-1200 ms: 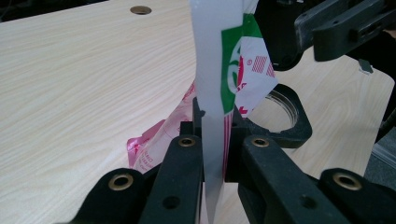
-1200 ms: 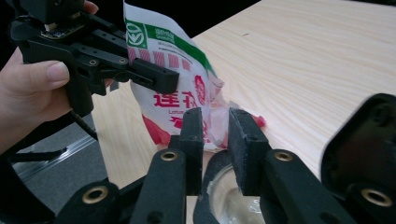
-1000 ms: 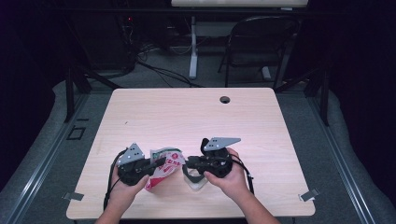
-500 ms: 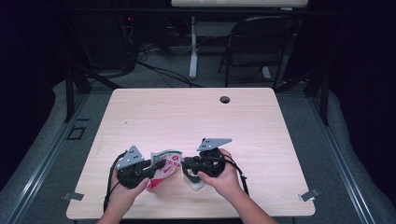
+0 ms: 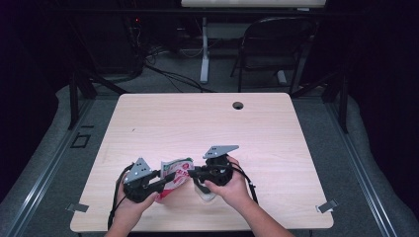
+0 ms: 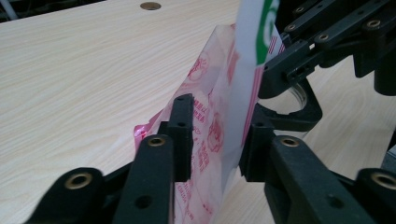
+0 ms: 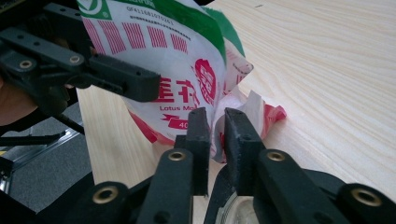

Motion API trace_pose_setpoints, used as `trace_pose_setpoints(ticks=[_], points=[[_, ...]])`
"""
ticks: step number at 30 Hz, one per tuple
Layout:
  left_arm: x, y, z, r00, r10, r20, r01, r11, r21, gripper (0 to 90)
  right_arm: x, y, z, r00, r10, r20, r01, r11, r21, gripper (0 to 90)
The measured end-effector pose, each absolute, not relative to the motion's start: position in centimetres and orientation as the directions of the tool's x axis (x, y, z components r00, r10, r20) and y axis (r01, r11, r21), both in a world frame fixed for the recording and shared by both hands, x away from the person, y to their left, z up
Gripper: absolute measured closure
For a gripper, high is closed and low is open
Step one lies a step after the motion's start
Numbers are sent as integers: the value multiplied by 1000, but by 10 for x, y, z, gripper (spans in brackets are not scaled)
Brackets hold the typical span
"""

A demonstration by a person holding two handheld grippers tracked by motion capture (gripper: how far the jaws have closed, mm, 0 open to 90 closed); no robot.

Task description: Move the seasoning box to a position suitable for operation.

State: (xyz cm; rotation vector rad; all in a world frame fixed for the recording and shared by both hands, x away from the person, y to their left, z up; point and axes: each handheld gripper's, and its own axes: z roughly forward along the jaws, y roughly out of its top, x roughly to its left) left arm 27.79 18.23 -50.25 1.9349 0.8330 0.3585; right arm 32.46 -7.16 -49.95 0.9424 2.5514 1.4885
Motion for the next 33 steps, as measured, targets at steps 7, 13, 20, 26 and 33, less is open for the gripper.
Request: trace_pose_setpoints(ticks=[7, 13, 20, 26, 33], points=[[279, 184, -513, 732, 672, -112, 407, -299, 863, 596, 329, -71, -499, -805, 524, 278, 498, 341, 797, 900], [279, 184, -523, 711, 699, -69, 397, -318, 861, 554, 326, -67, -496, -811, 536, 237, 473, 362, 803, 900], [278, 188, -524, 700, 708, -87, 403, -292, 867, 478, 325, -67, -495, -808, 541, 233, 474, 363, 802, 900], [276, 195, -530, 693, 713, -105, 427, -289, 857, 455, 325, -67, -495, -808, 542, 229, 471, 363, 804, 900], [272, 197, -545, 697, 710, -106, 427, -291, 856, 363, 324, -66, -495, -807, 545, 226, 470, 362, 805, 900]])
